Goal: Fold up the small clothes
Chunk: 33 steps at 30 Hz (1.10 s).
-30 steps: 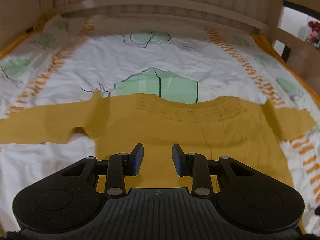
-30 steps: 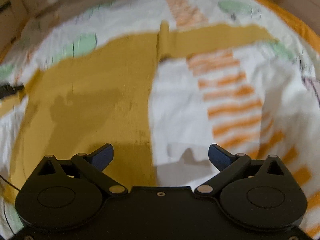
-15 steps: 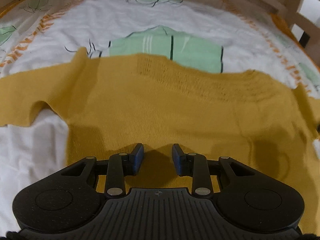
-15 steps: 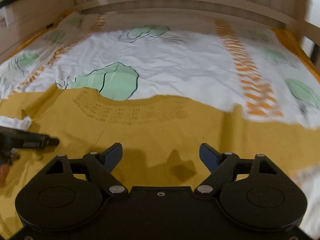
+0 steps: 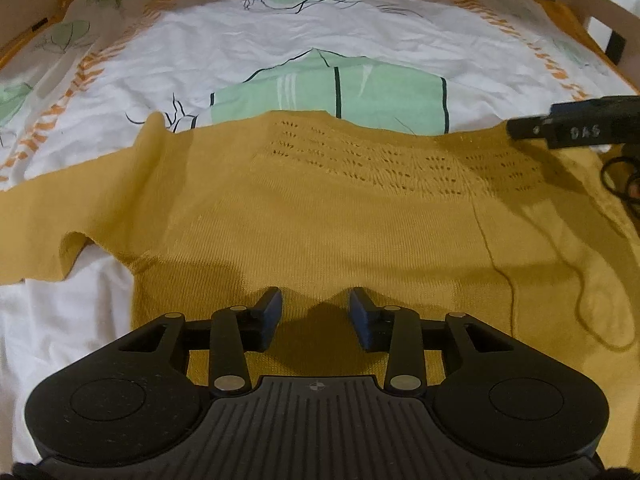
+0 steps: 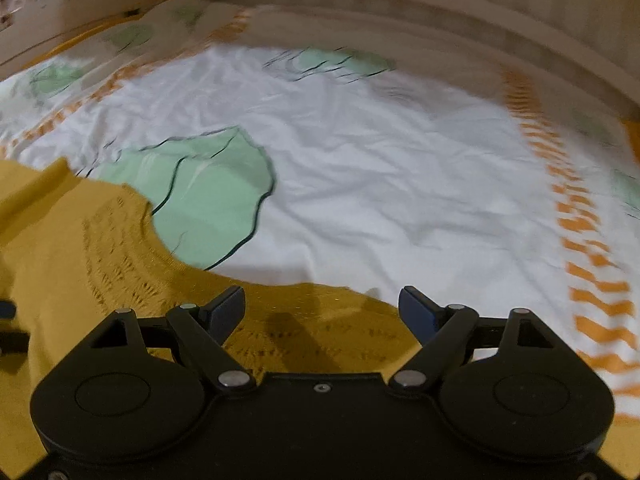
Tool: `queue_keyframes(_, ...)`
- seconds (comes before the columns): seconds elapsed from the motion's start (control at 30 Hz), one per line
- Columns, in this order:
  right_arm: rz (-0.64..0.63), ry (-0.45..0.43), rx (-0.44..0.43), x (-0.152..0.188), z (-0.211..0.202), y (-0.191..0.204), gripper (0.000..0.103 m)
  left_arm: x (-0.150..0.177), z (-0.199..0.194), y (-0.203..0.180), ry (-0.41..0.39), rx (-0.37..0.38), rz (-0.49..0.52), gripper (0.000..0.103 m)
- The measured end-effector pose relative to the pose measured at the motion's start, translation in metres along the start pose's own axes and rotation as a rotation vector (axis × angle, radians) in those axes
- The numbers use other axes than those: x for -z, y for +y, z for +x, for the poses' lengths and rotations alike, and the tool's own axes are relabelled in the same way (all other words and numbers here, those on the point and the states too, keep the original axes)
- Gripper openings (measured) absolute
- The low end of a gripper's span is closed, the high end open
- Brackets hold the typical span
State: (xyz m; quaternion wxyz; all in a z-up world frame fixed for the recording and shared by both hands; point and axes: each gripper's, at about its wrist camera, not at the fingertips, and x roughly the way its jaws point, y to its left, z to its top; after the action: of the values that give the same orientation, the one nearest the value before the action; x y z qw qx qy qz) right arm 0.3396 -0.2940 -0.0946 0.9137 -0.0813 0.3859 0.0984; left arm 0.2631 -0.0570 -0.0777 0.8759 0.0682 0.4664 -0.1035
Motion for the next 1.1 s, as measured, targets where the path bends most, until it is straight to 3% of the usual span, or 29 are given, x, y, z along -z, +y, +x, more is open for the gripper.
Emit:
queue_keyframes(0.17, -0.132, 0.07, -0.042, 0.001, 0.014, 0.003, 0.085, -0.006, 0.001, 0.011, 0.018, 0.043, -0.073, 0.037)
queue_keyframes(0.27, -0.146, 0.084, -0.07, 0.003, 0.018, 0.0, 0.084, -0.008, 0.002, 0.014, 0.023, 0.059, -0.103, 0.037)
queue_keyframes(0.37, -0.115, 0.089, -0.113, 0.002, 0.018, -0.006, 0.067, -0.009, 0.001, 0.015, 0.023, 0.065, -0.112, 0.037)
queue_keyframes(0.47, -0.105, 0.079, -0.097, 0.002, 0.017, -0.007, 0.047, -0.009, 0.0, 0.013, 0.022, 0.073, -0.113, 0.037)
queue_keyframes(0.5, -0.105, 0.076, -0.092, 0.002, 0.016, -0.007, 0.028, -0.009, -0.001, 0.013, 0.022, 0.074, -0.111, 0.037)
queue_keyframes(0.53, -0.105, 0.077, -0.082, 0.001, 0.016, -0.006, 0.018, -0.009, -0.001, 0.013, 0.022, 0.074, -0.108, 0.037)
queue_keyframes(0.73, -0.076, 0.06, -0.011, -0.004, 0.02, -0.005, 0.009, -0.009, -0.002, 0.015, 0.023, 0.081, -0.117, 0.037)
queue_keyframes(0.87, -0.053, 0.064, -0.004, -0.001, 0.025, -0.001, 0.013, -0.008, -0.001, 0.015, 0.029, 0.082, -0.125, 0.037)
queue_keyframes(0.97, 0.013, 0.039, -0.033, -0.004, 0.012, -0.01, 0.033, -0.009, 0.001, 0.015, 0.034, 0.081, -0.126, 0.037)
queue_keyframes(1.03, 0.09, 0.01, -0.034, -0.006, -0.001, -0.025, 0.069, -0.008, 0.003, 0.015, 0.038, 0.079, -0.128, 0.037)
queue_keyframes(1.1, 0.152, -0.038, -0.027, -0.004, -0.02, -0.042, 0.076, -0.008, 0.005, 0.015, 0.037, 0.075, -0.127, 0.038)
